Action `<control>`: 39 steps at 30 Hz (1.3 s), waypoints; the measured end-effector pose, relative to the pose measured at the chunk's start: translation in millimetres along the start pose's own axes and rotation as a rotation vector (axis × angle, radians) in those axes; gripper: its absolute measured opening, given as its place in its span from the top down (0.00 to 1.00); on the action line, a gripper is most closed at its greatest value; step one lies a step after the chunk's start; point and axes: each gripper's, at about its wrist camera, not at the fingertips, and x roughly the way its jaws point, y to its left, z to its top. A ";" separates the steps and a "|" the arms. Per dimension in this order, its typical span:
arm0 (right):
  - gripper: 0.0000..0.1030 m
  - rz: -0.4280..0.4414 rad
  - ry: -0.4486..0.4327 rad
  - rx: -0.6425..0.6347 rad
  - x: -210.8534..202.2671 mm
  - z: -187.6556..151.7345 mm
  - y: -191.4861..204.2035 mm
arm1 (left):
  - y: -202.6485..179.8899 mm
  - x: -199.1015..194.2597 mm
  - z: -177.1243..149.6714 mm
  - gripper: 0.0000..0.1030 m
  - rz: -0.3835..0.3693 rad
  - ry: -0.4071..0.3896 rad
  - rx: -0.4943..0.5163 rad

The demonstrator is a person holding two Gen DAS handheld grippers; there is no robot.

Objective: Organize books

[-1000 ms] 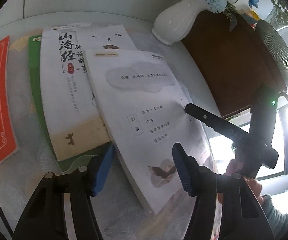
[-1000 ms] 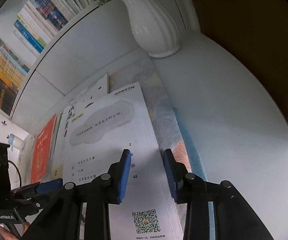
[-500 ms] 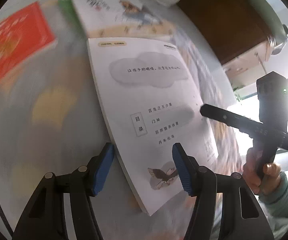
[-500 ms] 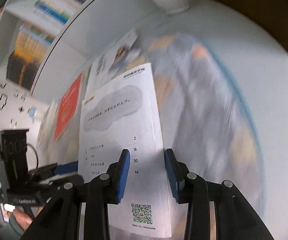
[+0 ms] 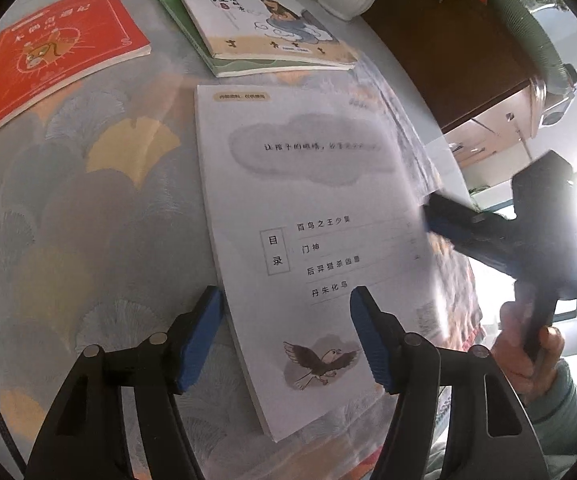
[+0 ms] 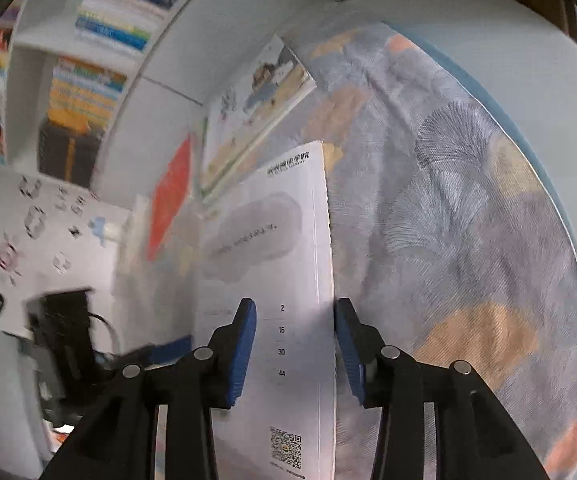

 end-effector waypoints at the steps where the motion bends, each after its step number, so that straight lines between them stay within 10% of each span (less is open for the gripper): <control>1: 0.61 0.041 -0.020 0.011 -7.5 -0.4 1.5 | 2.6 -1.0 -0.3 0.40 -0.012 -0.001 -0.005; 6: 0.61 0.285 -0.052 0.041 -28.1 2.3 41.9 | 19.0 -11.7 -0.8 0.40 -0.064 0.018 -0.033; 16: 0.59 0.395 0.074 -0.151 28.9 -19.1 192.1 | 136.4 -146.7 -40.4 0.40 0.137 -0.174 -0.203; 21: 0.56 0.275 0.185 -0.193 79.2 -49.0 219.4 | 188.3 -184.6 -65.8 0.40 0.209 -0.207 -0.288; 29: 0.43 -0.183 0.159 -0.322 106.6 -84.5 187.7 | 181.8 -138.0 -67.6 0.37 0.085 -0.082 -0.238; 39: 0.60 -0.370 0.055 -0.319 111.3 -124.7 152.3 | 151.3 -109.3 -67.4 0.45 0.040 -0.009 -0.052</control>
